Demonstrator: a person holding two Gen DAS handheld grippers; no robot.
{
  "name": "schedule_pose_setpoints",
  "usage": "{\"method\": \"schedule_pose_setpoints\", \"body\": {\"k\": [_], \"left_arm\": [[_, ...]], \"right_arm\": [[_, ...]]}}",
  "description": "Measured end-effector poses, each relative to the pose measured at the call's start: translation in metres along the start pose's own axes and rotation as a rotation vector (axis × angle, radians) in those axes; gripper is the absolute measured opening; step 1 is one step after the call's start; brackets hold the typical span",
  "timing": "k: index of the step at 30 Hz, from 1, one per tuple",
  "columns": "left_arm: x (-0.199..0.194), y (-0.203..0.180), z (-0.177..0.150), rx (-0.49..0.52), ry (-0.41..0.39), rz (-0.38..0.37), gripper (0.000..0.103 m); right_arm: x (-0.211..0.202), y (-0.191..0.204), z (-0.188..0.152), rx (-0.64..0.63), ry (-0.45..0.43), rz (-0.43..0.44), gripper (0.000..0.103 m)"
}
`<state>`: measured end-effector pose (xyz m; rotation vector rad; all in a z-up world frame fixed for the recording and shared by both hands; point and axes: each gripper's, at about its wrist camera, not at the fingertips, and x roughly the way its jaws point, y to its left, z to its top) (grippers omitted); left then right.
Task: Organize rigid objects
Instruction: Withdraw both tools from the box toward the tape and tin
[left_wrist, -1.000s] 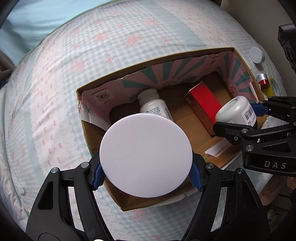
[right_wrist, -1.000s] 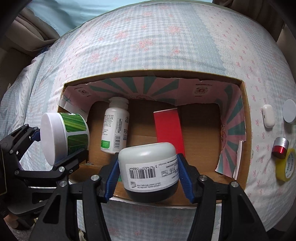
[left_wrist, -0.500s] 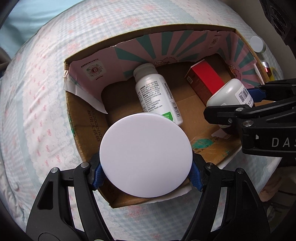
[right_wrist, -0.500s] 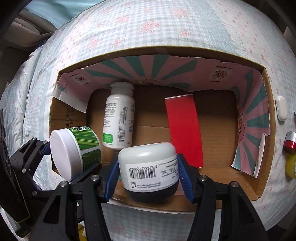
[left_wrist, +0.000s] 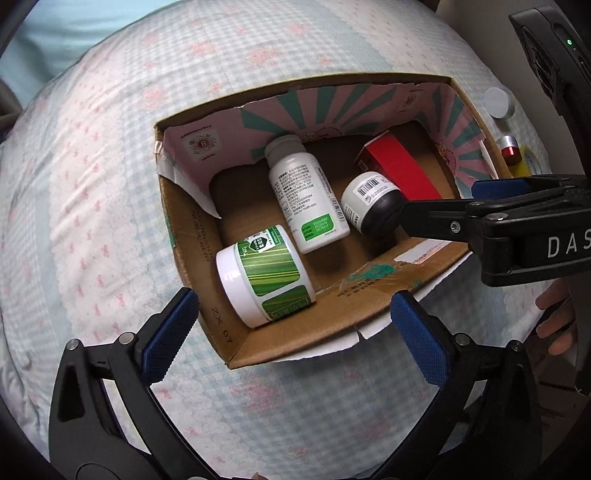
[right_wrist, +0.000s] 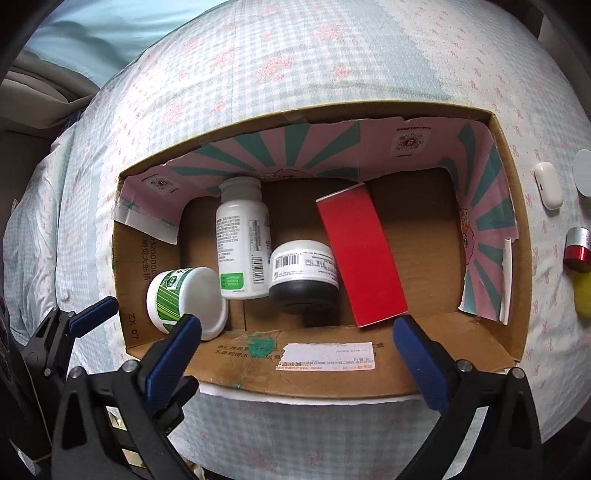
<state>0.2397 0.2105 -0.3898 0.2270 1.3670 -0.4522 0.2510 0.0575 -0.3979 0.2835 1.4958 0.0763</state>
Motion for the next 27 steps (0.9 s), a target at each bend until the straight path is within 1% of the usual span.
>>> {"method": "schedule_pose_setpoints", "body": {"k": [3, 5, 11, 14, 18, 21, 27], "left_arm": [[-0.005, 0.005, -0.006, -0.023, 0.002, 0.0, 0.103], [-0.01, 0.008, -0.006, -0.034, -0.006, 0.008, 0.103], [-0.018, 0.02, -0.009, -0.059, -0.027, 0.026, 0.103], [-0.026, 0.02, -0.007, -0.07, -0.035, 0.032, 0.103], [-0.05, 0.018, -0.009, -0.096, -0.052, 0.052, 0.103], [-0.078, 0.015, -0.012, -0.126, -0.074, 0.063, 0.103], [-0.125, 0.002, -0.013, -0.148, -0.12, 0.101, 0.103]], "right_arm": [[-0.009, -0.003, -0.007, 0.008, -0.011, -0.009, 0.103], [-0.017, -0.014, -0.009, 0.02, -0.012, -0.003, 0.103], [-0.026, -0.014, -0.012, 0.02, -0.042, -0.008, 0.103], [-0.028, -0.014, -0.016, 0.019, -0.041, -0.018, 0.103], [-0.044, -0.014, -0.019, 0.021, -0.052, -0.012, 0.103], [-0.058, -0.007, -0.026, 0.008, -0.077, -0.02, 0.103], [-0.116, -0.001, -0.037, -0.011, -0.141, -0.026, 0.103]]}}
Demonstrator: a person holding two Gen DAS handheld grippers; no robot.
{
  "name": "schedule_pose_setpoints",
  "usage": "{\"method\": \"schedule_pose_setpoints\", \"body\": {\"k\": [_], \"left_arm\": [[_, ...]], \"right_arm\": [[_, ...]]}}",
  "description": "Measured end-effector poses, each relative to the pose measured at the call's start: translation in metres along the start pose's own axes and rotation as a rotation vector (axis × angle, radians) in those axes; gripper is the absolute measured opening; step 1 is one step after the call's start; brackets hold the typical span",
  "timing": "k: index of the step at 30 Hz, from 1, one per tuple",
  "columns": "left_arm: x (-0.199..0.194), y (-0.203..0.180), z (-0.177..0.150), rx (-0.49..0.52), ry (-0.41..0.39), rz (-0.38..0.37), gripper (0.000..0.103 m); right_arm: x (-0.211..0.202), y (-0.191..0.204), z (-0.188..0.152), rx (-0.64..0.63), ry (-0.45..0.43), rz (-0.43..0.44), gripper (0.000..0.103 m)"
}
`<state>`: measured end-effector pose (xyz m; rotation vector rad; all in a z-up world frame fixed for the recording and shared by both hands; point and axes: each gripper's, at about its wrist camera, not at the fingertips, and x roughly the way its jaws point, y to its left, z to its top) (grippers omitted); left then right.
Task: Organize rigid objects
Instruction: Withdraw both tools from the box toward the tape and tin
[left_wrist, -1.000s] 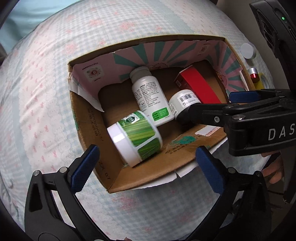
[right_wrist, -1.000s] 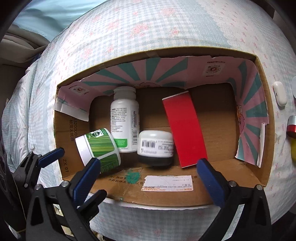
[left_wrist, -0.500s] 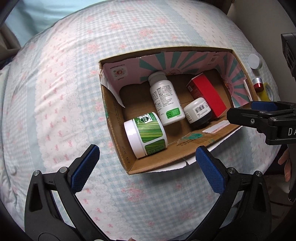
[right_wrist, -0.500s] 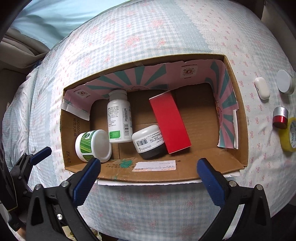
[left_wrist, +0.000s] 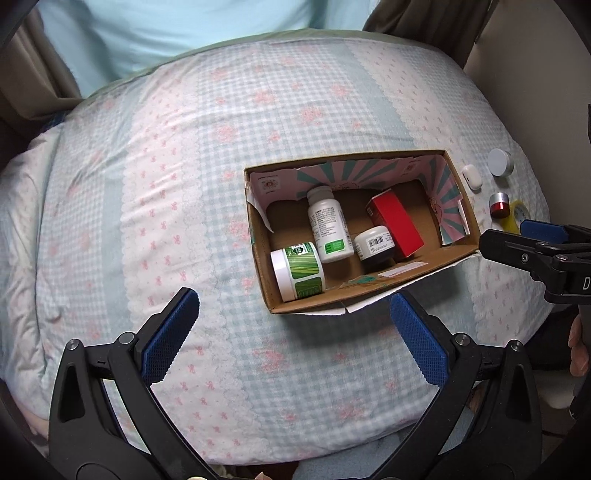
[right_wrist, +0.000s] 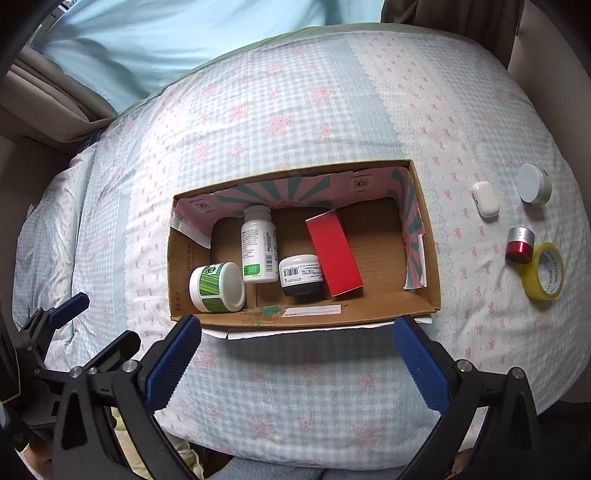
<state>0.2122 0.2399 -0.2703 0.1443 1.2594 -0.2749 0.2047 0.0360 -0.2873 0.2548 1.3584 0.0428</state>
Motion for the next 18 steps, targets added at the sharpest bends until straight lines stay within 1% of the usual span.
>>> {"method": "schedule_pose_setpoints", "body": {"k": [2, 4, 6, 8, 10, 12, 13, 18], "left_arm": [[-0.012, -0.005, 0.001, -0.013, -0.019, 0.007, 0.103], [-0.025, -0.012, 0.001, -0.019, -0.048, 0.035, 0.103], [-0.036, -0.021, 0.001, -0.002, -0.075, 0.033, 0.103], [-0.044, -0.031, 0.003, 0.014, -0.092, 0.034, 0.103], [-0.054, -0.042, 0.006, 0.017, -0.111, 0.03, 0.103], [-0.061, -0.052, 0.01, 0.007, -0.127, 0.022, 0.103], [-0.065, -0.058, 0.012, 0.001, -0.135, 0.028, 0.103], [-0.077, -0.1, 0.021, 0.005, -0.172, 0.044, 0.103]], "right_arm": [[-0.02, -0.003, -0.002, -0.015, -0.023, -0.032, 0.103], [-0.04, -0.009, -0.006, -0.031, -0.055, -0.07, 0.103], [-0.059, -0.018, -0.011, -0.031, -0.096, -0.104, 0.103], [-0.078, -0.031, -0.018, -0.019, -0.136, -0.118, 0.103], [-0.093, -0.044, -0.023, -0.008, -0.159, -0.166, 0.103], [-0.103, -0.062, -0.026, 0.014, -0.161, -0.23, 0.103], [-0.109, -0.073, -0.029, 0.031, -0.166, -0.245, 0.103], [-0.135, -0.134, -0.04, 0.1, -0.21, -0.261, 0.103]]}}
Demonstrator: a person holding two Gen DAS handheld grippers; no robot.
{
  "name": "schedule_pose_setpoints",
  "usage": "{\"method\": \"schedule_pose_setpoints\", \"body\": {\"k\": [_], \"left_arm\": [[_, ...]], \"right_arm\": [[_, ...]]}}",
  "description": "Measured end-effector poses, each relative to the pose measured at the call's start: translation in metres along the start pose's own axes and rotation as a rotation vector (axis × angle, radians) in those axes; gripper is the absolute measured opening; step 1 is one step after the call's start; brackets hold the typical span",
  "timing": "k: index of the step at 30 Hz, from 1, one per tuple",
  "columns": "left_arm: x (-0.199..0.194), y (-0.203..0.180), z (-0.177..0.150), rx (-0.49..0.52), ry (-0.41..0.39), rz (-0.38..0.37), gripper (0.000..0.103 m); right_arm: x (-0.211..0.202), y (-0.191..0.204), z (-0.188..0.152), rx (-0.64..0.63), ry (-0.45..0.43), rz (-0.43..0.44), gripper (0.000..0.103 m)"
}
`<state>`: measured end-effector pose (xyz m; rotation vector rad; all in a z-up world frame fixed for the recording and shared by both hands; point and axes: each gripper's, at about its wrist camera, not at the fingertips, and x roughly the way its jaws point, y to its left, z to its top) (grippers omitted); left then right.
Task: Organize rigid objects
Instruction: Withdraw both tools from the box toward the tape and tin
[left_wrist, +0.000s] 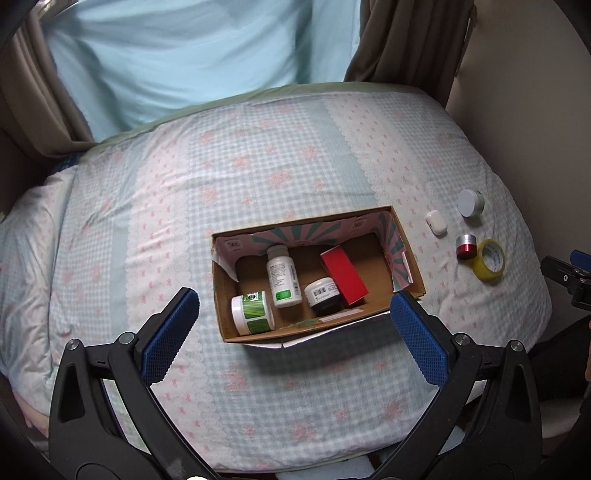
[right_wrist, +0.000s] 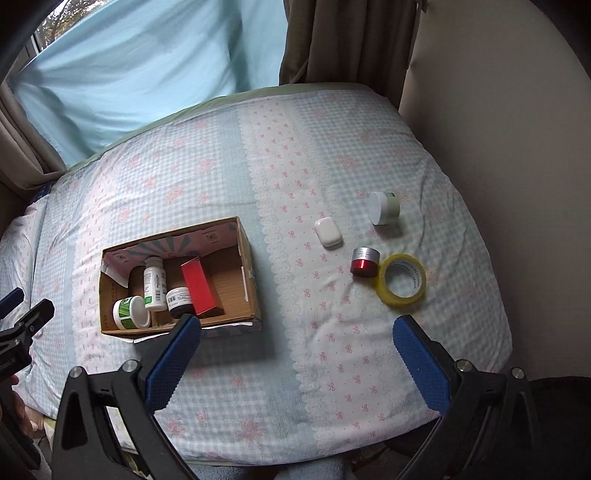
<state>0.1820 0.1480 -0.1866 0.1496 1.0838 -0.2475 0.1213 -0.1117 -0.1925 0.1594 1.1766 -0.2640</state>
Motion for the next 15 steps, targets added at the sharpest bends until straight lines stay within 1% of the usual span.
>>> {"method": "schedule_pose_setpoints", "body": {"k": [3, 7, 11, 13, 15], "left_arm": [[-0.002, -0.035, 0.009, -0.004, -0.011, 0.002, 0.103], [0.005, -0.093, 0.025, 0.006, -0.012, 0.0, 0.103], [0.025, -0.151, 0.042, 0.006, 0.012, -0.015, 0.103], [0.039, -0.176, 0.049, -0.003, 0.034, -0.031, 0.103], [0.055, -0.198, 0.054, -0.01, 0.062, -0.044, 0.103]], "right_arm": [[-0.002, -0.038, -0.001, 0.006, -0.016, 0.005, 0.103], [0.007, -0.087, -0.001, 0.001, -0.01, 0.028, 0.103], [0.023, -0.129, -0.004, 0.011, -0.009, 0.052, 0.103], [0.034, -0.143, -0.005, 0.008, 0.005, 0.072, 0.103], [0.045, -0.153, -0.006, -0.009, 0.015, 0.068, 0.103]]}}
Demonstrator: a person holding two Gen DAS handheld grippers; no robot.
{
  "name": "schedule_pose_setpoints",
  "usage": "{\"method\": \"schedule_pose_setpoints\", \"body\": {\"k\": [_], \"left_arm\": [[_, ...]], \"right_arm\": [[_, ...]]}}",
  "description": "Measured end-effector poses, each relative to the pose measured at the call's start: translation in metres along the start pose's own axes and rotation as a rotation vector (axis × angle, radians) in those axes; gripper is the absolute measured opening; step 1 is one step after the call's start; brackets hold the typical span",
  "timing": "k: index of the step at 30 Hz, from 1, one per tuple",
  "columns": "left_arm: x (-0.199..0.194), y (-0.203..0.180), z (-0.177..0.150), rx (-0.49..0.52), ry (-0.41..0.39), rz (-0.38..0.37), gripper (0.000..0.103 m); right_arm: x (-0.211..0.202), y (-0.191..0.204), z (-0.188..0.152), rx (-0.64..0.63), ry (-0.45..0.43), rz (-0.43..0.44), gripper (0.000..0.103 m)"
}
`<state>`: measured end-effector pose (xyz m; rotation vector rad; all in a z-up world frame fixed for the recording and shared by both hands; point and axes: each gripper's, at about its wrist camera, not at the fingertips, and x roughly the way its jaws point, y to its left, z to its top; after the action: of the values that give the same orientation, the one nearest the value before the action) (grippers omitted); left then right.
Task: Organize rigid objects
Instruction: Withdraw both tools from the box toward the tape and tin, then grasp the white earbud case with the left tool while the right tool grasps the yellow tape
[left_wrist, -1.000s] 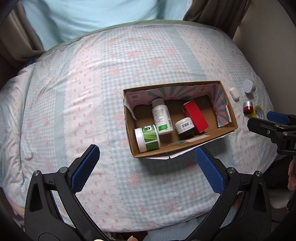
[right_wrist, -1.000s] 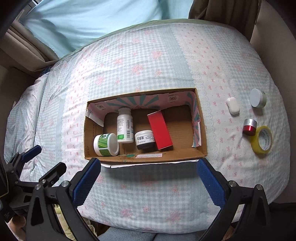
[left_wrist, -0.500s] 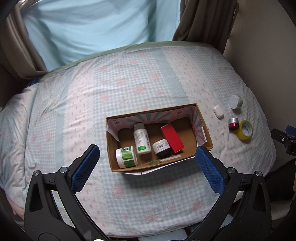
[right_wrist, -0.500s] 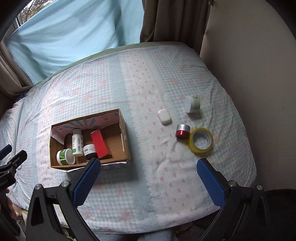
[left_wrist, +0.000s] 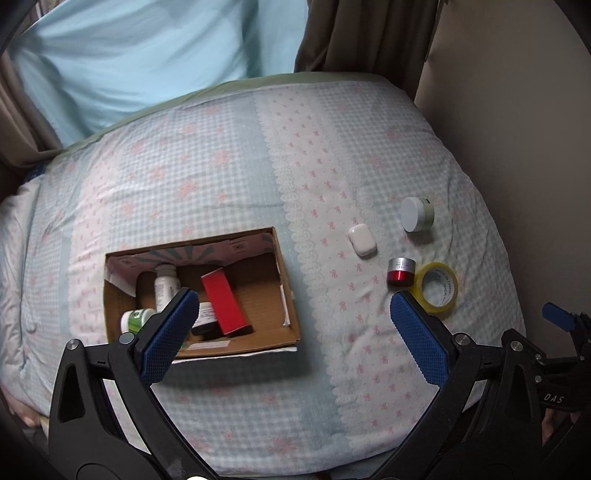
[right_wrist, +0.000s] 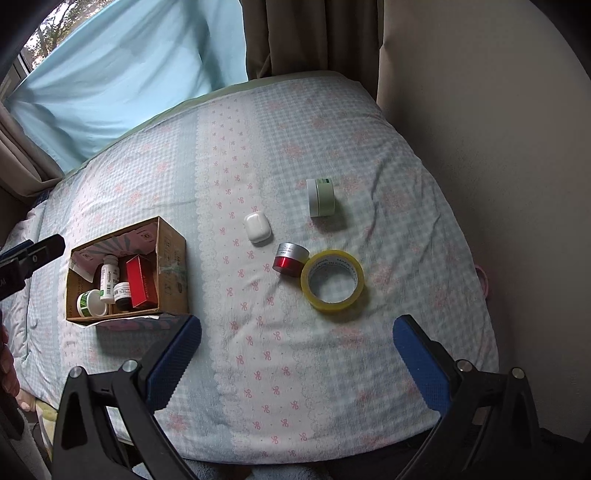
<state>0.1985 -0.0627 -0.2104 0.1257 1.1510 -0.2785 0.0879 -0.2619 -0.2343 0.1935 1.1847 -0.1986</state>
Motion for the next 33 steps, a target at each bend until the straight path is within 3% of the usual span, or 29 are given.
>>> {"method": "schedule_pose_setpoints", "body": {"k": [7, 15, 22, 30, 33], "left_arm": [[0.069, -0.051, 0.018, 0.017, 0.102, -0.015, 0.103], [0.17, -0.085, 0.035, 0.052, 0.173, 0.003, 0.103], [0.254, -0.103, 0.043, 0.041, 0.267, -0.012, 0.099], [0.317, -0.111, 0.052, 0.018, 0.336, 0.01, 0.098], [0.332, -0.11, 0.054, -0.002, 0.357, 0.017, 0.089]], "right_arm": [[0.046, -0.029, 0.002, 0.05, 0.036, 0.03, 0.103], [0.117, -0.049, -0.007, 0.197, 0.07, 0.026, 0.103], [0.169, -0.051, -0.01, 0.263, 0.088, -0.01, 0.103], [0.22, -0.05, -0.009, 0.303, 0.15, -0.042, 0.103], [0.231, -0.05, -0.008, 0.312, 0.162, -0.051, 0.103]]}}
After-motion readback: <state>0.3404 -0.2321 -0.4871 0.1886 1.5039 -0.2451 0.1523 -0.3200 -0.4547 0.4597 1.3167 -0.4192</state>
